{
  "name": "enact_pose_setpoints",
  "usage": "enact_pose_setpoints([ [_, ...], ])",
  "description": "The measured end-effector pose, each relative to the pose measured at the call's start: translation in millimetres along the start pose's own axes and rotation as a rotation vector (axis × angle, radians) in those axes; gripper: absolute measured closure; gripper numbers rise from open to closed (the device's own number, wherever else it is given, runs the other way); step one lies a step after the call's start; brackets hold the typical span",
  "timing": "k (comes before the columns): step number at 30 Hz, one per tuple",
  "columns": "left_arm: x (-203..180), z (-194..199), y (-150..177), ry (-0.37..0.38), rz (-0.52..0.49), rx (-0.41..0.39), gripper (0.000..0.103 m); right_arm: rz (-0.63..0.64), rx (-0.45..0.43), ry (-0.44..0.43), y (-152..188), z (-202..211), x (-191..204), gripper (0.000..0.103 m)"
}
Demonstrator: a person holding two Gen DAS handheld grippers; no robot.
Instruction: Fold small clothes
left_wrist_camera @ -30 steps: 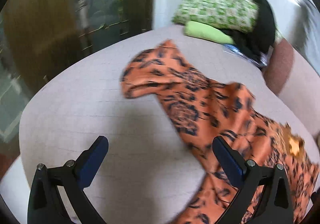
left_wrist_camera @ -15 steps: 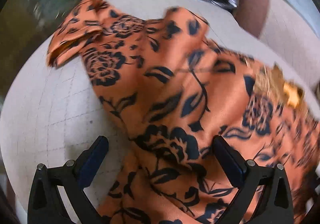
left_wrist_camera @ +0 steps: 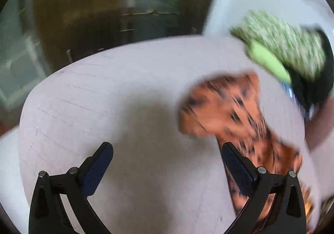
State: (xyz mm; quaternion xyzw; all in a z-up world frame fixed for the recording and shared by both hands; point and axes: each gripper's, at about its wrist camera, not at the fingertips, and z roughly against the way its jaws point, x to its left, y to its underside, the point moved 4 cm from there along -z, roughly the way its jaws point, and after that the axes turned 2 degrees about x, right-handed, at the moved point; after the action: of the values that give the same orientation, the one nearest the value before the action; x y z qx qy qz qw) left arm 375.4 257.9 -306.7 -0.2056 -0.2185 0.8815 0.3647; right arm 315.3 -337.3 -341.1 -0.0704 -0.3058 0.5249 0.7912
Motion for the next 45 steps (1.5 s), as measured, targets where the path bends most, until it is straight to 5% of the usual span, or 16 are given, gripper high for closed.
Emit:
enact_pose_setpoints([
  [4,20,-10,-25,0.073,0.087,-0.014,0.000,0.017,0.000,0.021,2,1,1,0.021],
  [14,-33,-64,-26,0.400,0.026,0.202,0.002,0.050,-0.010,0.072,2,-5,9,0.018],
  [15,-36,-68,-25,0.417,0.028,0.205,0.028,0.051,-0.010,0.075,1,-5,10,0.018],
  [16,-39,-71,-23,0.451,0.028,0.213,0.064,0.052,-0.010,0.076,1,-5,10,0.018],
  [17,-40,-70,-19,0.475,0.023,0.227,0.078,0.053,-0.010,0.077,1,-6,10,0.018],
  [22,-54,-50,-15,0.553,-0.012,0.194,0.090,0.032,-0.012,0.073,0,-3,9,0.020],
  [31,-137,63,18,0.847,-0.144,0.192,0.091,-0.093,-0.025,-0.010,-5,14,1,0.026],
  [36,-202,142,92,1.031,-0.288,0.287,0.091,-0.112,-0.118,-0.120,-18,46,12,0.026],
  [39,-250,181,155,1.142,-0.403,0.412,0.090,-0.111,-0.205,-0.173,-27,71,12,0.026],
  [41,-275,194,195,1.175,-0.444,0.542,0.073,-0.140,-0.245,-0.239,-32,83,6,0.026],
  [42,-285,197,215,1.172,-0.488,0.635,0.044,-0.158,-0.256,-0.270,-33,87,1,0.026],
  [43,-291,199,231,1.145,-0.546,0.722,0.032,-0.186,-0.262,-0.306,-35,91,-4,0.026],
  [45,-290,205,238,1.131,-0.596,0.732,0.032,-0.258,-0.235,-0.386,-38,92,-16,0.022],
])
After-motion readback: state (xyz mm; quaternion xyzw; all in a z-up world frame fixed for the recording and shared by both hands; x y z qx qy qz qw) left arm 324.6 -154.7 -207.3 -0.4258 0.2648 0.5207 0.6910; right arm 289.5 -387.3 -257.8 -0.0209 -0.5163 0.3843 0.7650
